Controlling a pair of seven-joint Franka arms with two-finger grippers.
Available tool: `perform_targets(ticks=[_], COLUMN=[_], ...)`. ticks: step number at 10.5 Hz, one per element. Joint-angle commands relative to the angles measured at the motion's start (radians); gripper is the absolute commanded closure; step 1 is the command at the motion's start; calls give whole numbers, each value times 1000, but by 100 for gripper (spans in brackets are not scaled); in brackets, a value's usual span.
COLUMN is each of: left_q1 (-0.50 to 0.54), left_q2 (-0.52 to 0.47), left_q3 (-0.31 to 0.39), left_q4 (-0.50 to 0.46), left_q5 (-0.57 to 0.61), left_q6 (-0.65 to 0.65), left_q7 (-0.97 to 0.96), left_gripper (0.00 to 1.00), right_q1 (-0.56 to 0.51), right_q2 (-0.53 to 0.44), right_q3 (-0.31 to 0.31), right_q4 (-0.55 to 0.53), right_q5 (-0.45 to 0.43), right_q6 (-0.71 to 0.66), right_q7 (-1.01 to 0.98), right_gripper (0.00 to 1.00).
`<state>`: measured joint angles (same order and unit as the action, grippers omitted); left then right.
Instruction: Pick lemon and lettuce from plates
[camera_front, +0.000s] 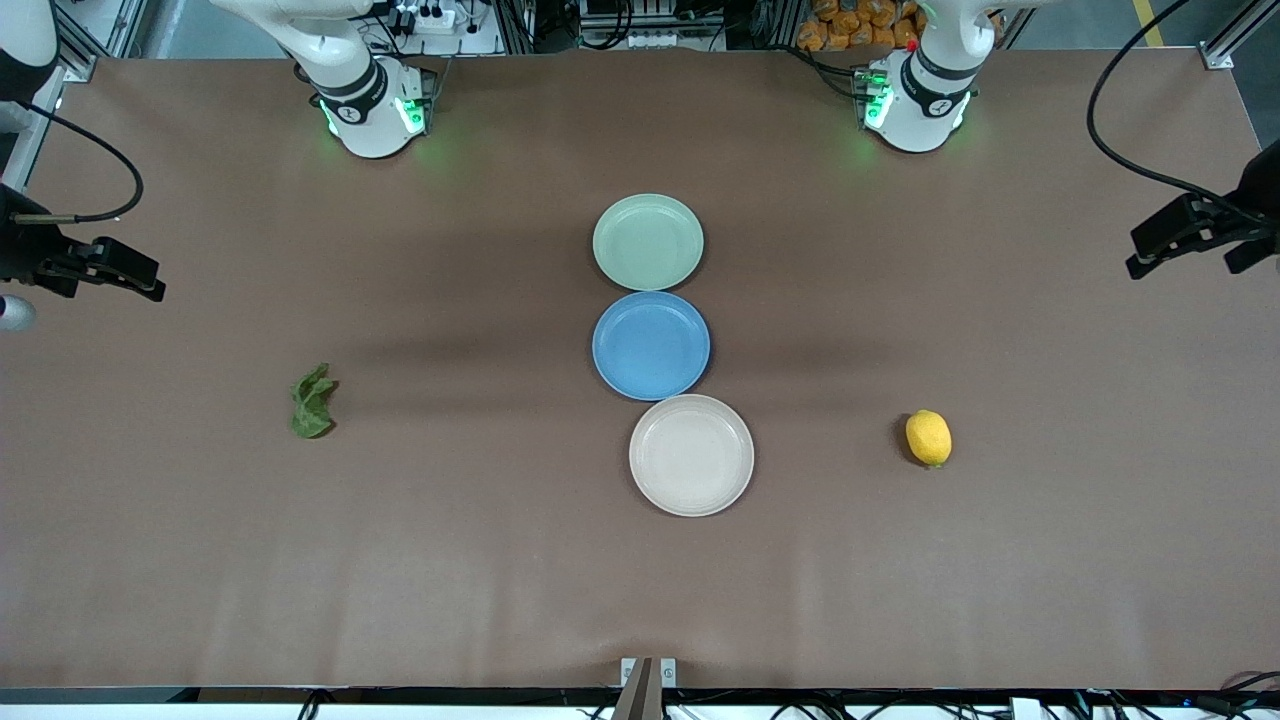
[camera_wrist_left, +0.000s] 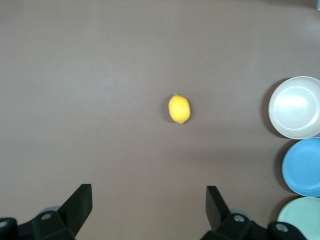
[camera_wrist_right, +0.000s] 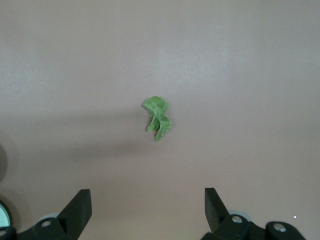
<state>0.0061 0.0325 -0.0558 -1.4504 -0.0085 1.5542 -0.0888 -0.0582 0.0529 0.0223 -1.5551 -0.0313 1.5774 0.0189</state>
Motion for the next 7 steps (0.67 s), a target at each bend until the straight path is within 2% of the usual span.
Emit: perform_targets(ticks=[1, 7], left_q1=[5, 6], left_q2=[-10, -8], left_q3=[1, 10], left_q4=[8, 8], left_q5=[-36, -19], left_q6=[-31, -42], left_q7=[14, 14], left_gripper=[0, 0], right_q1=[-9, -25], right_q2=[-24, -48], right_q3=[10, 15], right_q4=[1, 20], right_q5=[-7, 10], right_q6=[38, 41], right_q7=[16, -49], right_gripper=[0, 0])
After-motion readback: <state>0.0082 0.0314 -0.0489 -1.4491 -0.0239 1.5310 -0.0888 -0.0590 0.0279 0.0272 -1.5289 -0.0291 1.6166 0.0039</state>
